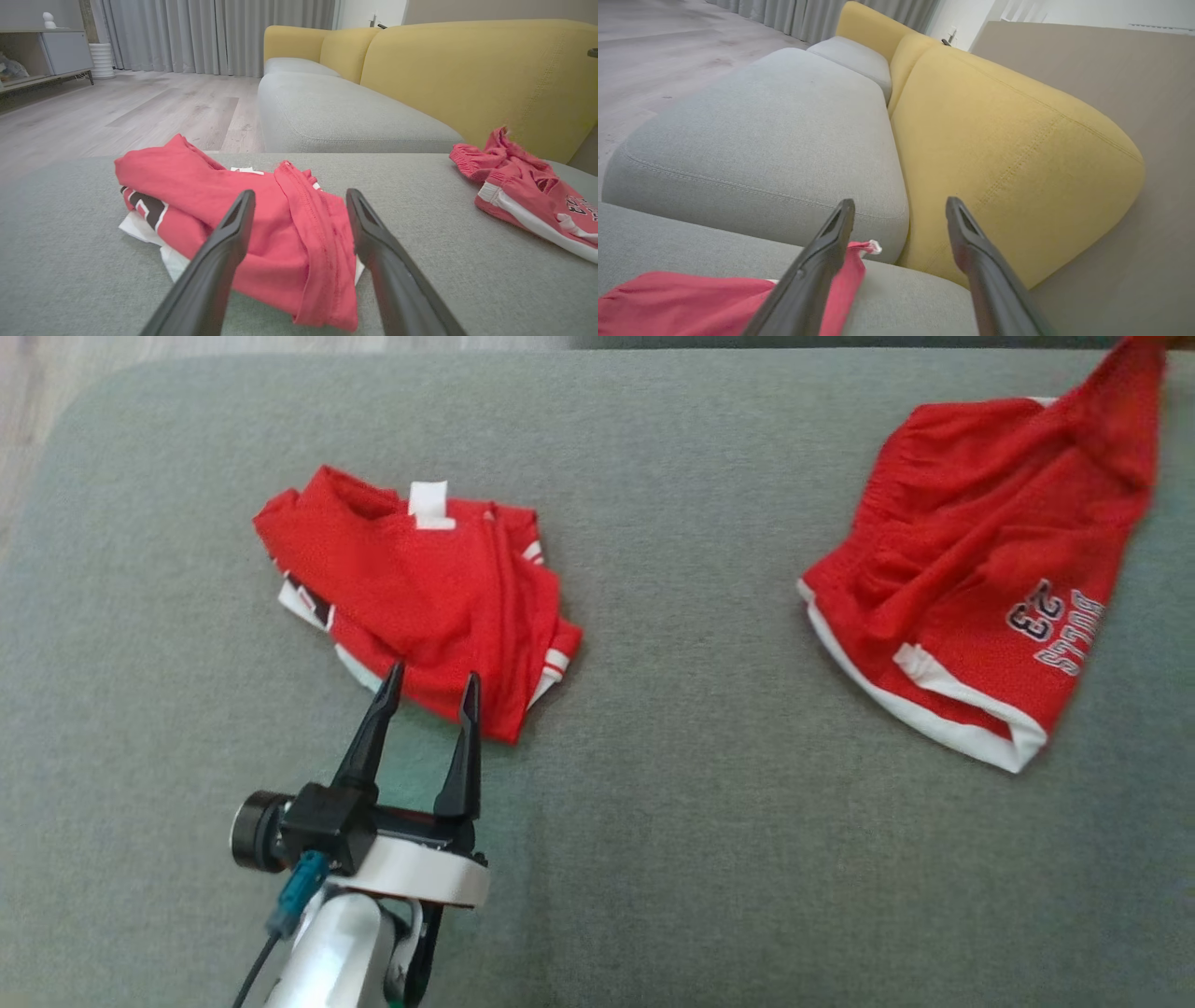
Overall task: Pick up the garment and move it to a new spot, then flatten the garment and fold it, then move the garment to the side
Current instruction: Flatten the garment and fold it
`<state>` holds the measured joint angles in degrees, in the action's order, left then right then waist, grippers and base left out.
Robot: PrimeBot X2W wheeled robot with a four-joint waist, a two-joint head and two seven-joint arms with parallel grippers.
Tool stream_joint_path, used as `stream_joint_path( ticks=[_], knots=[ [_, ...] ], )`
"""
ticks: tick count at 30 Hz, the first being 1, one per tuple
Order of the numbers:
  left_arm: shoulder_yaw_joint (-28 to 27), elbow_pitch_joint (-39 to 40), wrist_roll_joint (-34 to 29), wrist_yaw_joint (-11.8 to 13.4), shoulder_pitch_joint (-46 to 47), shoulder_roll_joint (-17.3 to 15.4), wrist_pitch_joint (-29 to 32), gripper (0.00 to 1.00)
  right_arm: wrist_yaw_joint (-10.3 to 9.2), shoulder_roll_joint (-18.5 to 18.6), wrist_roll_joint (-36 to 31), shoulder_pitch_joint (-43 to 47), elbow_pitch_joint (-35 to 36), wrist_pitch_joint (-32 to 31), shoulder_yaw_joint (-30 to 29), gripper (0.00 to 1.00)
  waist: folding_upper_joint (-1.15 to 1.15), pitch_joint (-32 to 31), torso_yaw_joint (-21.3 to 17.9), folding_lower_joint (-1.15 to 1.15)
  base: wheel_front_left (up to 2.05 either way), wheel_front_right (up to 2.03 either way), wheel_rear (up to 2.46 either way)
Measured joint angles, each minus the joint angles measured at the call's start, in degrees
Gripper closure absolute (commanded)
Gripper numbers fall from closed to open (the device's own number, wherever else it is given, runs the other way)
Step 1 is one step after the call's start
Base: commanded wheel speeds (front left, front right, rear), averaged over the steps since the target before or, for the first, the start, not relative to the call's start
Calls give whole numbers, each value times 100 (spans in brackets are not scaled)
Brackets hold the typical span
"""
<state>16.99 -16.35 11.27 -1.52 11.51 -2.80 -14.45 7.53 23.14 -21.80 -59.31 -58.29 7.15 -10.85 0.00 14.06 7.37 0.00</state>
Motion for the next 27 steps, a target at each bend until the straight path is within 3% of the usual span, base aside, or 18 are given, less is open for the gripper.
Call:
stream_joint_path(
  ticks=[8,14,21,27],
  knots=[
    [-69,-15,-25,-1,-12,1,0,0,0,-230,-103,189,-89,157,-334,0,0,-339,-334,-1,0,0,0],
    [-133,-9,-25,21,-105,1,0,0,0,-759,102,457,353,612,-494,0,0,-677,-580,-1,0,0,0],
    [-224,24,-23,92,-401,0,0,0,0,-1636,977,1496,1822,723,-297,0,0,-1056,-793,-2,0,0,0],
    [-252,55,-24,101,-563,0,0,0,0,-1934,1886,3172,3279,726,231,0,0,-1290,-921,-2,0,0,0]
  ],
)
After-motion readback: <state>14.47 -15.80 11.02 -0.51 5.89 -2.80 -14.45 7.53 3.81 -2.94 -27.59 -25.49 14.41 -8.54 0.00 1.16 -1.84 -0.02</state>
